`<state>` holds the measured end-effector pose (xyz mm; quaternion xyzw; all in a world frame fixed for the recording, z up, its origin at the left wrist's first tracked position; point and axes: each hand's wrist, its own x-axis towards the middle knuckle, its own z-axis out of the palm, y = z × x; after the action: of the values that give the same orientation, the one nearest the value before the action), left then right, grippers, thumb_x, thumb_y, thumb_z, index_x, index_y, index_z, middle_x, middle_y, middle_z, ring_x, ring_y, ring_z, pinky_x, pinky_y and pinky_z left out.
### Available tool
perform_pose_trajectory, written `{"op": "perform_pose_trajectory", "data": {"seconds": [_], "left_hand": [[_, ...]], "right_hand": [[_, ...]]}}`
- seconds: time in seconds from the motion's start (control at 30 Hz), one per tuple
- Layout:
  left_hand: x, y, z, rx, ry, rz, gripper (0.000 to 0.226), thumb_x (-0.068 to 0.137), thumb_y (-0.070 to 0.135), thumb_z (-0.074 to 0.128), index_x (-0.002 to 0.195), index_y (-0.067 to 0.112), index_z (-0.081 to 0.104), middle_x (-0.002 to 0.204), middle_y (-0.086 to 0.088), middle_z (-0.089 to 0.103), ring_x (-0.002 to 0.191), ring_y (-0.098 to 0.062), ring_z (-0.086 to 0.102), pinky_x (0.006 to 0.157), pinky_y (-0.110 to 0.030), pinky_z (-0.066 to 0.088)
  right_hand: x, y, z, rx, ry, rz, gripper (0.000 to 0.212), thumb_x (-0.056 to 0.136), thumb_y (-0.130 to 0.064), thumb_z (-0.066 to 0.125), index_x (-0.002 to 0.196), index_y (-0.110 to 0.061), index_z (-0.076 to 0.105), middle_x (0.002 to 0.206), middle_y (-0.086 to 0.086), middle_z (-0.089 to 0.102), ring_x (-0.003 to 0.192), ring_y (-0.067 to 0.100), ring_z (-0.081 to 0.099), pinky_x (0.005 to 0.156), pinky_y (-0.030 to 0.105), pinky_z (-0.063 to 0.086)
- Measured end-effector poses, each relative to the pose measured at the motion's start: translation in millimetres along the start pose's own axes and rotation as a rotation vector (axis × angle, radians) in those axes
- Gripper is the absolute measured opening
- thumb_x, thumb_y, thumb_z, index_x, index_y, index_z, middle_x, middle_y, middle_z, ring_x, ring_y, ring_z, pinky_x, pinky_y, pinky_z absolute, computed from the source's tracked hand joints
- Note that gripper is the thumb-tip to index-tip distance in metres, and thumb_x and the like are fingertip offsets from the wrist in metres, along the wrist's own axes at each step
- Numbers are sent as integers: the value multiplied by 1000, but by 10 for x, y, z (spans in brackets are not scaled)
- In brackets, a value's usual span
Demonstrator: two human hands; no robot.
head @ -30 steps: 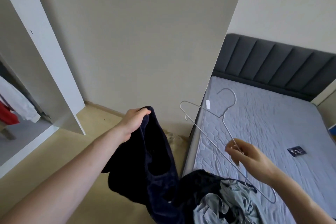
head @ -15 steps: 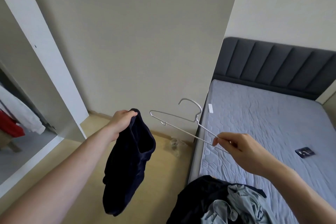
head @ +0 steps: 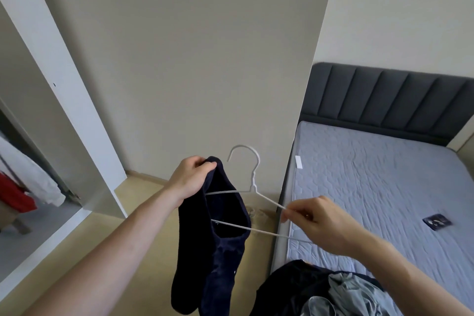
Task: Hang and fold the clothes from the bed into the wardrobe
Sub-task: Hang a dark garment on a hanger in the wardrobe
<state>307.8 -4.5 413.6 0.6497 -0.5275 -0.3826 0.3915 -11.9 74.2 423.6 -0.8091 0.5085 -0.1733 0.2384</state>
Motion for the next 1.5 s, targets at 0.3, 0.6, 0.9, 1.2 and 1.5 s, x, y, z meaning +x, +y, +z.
{"op": "perform_pose_trajectory", "data": {"seconds": [0.3, 0.6, 0.9, 1.2, 1.5], "left_hand": [[-474, 704, 212, -306, -119, 131, 38, 95, 32, 67, 99, -6, 66, 85, -11, 64, 81, -21, 61, 81, -38, 45], [-901, 548, 454, 589, -286, 568, 21, 97, 38, 54, 112, 35, 69, 111, 21, 53, 92, -2, 56, 85, -27, 48], [-440, 622, 182, 826, -87, 847, 37, 94, 66, 44, 87, 31, 56, 77, 15, 59, 73, -9, 53, 70, -34, 45], [-194, 515, -134, 740, 69, 769, 36, 93, 66, 43, 75, 36, 49, 72, 16, 57, 64, -7, 51, 55, -29, 38], [-210, 796, -230, 712, 119, 820, 34, 95, 62, 50, 83, 32, 60, 69, 13, 58, 64, -8, 52, 54, -26, 38]], "right_hand": [[-67, 116, 541, 152, 200, 91, 29, 102, -44, 54, 80, -35, 70, 49, -7, 42, 47, 11, 38, 50, 21, 30], [-276, 241, 541, 583, 443, 136, 53, 86, -57, 56, 65, -9, 62, 56, -9, 41, 54, 5, 37, 55, 16, 32], [-218, 191, 516, 556, 424, 80, 46, 93, -54, 56, 73, -16, 73, 55, -2, 48, 54, 6, 41, 60, 43, 42], [-415, 471, 651, 632, 924, 261, 43, 83, -61, 68, 119, -40, 58, 118, -18, 63, 103, 5, 62, 89, 26, 48], [-60, 432, 1376, 934, 249, 770, 80, 57, -84, 74, 116, -32, 59, 111, -9, 70, 93, 12, 72, 66, 26, 53]]}}
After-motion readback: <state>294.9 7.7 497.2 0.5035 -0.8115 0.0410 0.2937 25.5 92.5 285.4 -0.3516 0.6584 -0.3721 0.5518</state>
